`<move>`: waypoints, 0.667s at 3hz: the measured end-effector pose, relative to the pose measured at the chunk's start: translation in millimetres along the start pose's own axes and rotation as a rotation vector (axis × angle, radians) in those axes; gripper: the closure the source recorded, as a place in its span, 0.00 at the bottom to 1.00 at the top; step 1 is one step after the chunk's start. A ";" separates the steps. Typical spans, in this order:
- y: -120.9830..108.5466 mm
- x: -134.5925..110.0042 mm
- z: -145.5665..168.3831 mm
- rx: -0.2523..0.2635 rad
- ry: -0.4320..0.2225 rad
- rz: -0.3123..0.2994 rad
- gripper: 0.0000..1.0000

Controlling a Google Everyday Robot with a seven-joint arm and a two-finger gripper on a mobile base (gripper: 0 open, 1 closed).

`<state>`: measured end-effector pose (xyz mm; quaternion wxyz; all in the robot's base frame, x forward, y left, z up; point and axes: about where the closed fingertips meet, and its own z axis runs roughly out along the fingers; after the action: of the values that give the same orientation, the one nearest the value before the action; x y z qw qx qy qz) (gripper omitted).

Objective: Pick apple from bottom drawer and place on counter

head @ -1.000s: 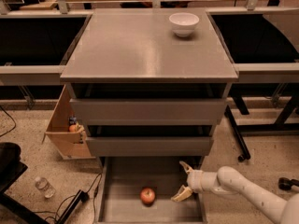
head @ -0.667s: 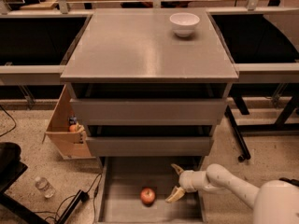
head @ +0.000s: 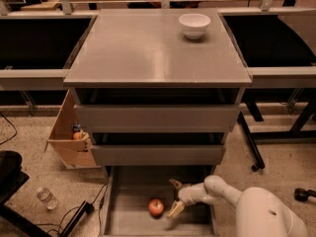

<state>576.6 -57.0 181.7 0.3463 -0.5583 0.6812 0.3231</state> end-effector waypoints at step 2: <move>11.3 14.9 41.8 -0.053 -0.034 0.008 0.00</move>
Offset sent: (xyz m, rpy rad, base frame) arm -0.0159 0.0386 -0.0479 0.0576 0.0425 0.0547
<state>568.1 -28.5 146.9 0.3417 -0.5588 0.6687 0.3518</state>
